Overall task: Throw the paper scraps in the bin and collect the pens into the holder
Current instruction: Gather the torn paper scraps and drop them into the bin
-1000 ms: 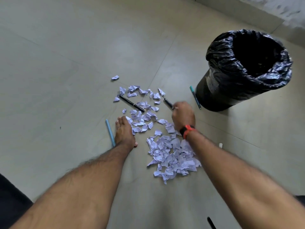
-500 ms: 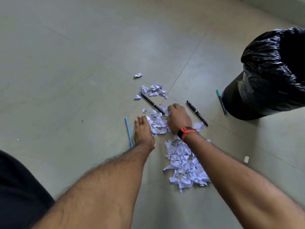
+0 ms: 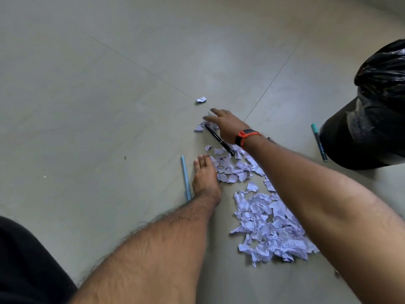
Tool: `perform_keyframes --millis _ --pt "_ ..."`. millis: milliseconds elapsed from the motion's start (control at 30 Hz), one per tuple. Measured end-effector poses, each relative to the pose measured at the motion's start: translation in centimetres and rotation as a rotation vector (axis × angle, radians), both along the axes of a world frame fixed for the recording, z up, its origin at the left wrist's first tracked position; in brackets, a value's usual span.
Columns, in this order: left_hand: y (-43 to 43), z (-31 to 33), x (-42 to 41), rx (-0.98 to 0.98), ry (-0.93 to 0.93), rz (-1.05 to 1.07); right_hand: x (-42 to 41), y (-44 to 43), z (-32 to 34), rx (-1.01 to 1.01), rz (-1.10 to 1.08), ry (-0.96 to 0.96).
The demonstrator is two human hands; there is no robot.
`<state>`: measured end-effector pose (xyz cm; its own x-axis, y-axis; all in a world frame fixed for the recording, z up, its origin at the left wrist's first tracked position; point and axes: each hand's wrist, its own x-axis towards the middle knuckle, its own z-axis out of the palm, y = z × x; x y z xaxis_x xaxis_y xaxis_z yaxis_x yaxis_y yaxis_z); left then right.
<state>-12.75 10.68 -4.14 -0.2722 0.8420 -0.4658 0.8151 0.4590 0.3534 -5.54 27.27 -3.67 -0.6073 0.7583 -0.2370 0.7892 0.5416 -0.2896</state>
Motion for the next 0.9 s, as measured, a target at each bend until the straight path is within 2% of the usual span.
perform_keyframes --millis 67,233,367,467,567,633,700,767,900 --pt "-0.1 0.1 -0.1 -0.014 -0.012 -0.016 -0.1 -0.3 -0.6 0.055 0.073 -0.052" --pt "0.0 -0.2 -0.1 -0.028 0.018 -0.024 3.3 -2.4 -1.4 0.049 -0.229 -0.055" --pt "0.1 -0.1 0.1 -0.039 0.029 -0.021 4.2 -3.1 1.0 0.215 -0.317 -0.143" --pt "0.1 -0.2 0.2 -0.027 0.046 -0.02 2.6 -1.1 2.4 0.295 -0.397 -0.029" --pt "0.2 -0.5 0.2 0.015 0.035 -0.007 -0.7 1.9 2.7 0.174 -0.265 0.132" --pt "0.2 -0.5 0.1 0.031 0.029 -0.031 -3.5 3.8 2.2 0.022 -0.094 0.066" --pt "0.1 -0.7 -0.1 0.03 0.004 -0.031 -5.6 5.3 1.2 -0.067 -0.029 -0.054" --pt "0.0 -1.2 -0.1 0.024 -0.003 -0.032 -6.0 5.7 0.2 -0.056 -0.043 -0.131" --pt "0.3 -0.8 0.2 0.007 0.04 -0.019 -3.4 2.7 0.2 0.108 -0.175 -0.135"
